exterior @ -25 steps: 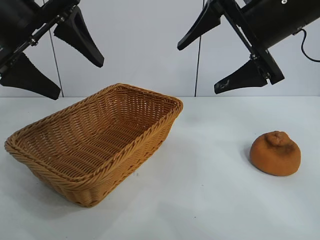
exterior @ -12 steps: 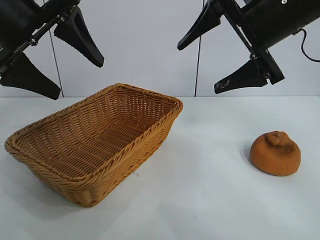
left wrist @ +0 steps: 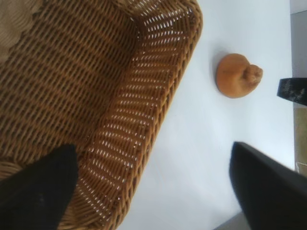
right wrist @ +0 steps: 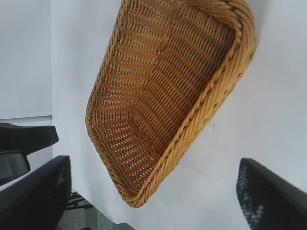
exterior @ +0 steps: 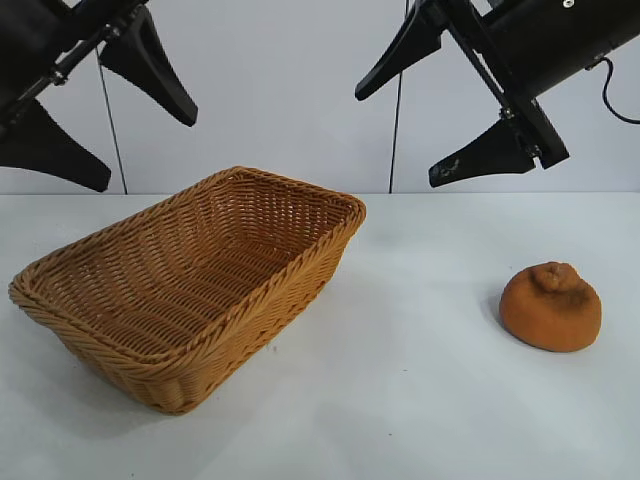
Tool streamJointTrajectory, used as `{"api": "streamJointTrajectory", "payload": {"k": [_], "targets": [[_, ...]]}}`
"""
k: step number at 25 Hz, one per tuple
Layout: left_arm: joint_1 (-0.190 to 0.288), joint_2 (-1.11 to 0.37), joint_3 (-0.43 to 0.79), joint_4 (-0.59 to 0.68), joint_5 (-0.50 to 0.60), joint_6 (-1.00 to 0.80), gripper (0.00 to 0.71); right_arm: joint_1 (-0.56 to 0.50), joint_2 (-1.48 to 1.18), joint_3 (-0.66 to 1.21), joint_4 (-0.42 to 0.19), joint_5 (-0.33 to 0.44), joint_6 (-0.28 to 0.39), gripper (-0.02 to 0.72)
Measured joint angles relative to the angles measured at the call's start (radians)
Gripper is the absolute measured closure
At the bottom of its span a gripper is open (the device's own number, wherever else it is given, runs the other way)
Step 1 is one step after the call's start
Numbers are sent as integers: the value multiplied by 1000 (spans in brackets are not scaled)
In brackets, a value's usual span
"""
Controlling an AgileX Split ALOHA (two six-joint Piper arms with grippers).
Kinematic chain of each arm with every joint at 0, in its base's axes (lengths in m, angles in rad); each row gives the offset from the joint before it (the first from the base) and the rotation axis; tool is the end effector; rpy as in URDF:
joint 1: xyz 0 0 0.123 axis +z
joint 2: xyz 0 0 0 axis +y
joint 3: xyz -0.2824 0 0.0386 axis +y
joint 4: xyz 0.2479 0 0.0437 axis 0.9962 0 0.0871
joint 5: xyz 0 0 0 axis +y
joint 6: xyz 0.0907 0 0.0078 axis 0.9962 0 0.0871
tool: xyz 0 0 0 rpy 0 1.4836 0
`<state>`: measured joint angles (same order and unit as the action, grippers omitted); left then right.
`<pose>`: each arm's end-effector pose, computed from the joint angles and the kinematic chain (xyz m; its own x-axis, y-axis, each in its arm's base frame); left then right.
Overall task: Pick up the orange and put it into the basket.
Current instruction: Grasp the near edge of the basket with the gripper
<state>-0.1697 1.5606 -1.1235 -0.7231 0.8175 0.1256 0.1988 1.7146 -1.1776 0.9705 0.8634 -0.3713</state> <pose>0.3081 -0.0974 0.2723 -0.9300 -0.2010 -0.3078 0.0197 0.8088 -0.5877 0.3320 0.1252 0.2468 -0.9569 0.1079 -0.2697 -0.1149 0.7123 0.6924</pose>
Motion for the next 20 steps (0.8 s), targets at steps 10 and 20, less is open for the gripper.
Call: {"api": "streamJointTrajectory", "payload": {"k": [10, 20], "targets": [[-22, -195, 137, 279, -17, -553, 98, 0, 0, 0, 0, -8, -5, 63], [-144, -180, 231, 594, -138, -1107, 98, 0, 0, 0, 0, -8, -5, 63]]}}
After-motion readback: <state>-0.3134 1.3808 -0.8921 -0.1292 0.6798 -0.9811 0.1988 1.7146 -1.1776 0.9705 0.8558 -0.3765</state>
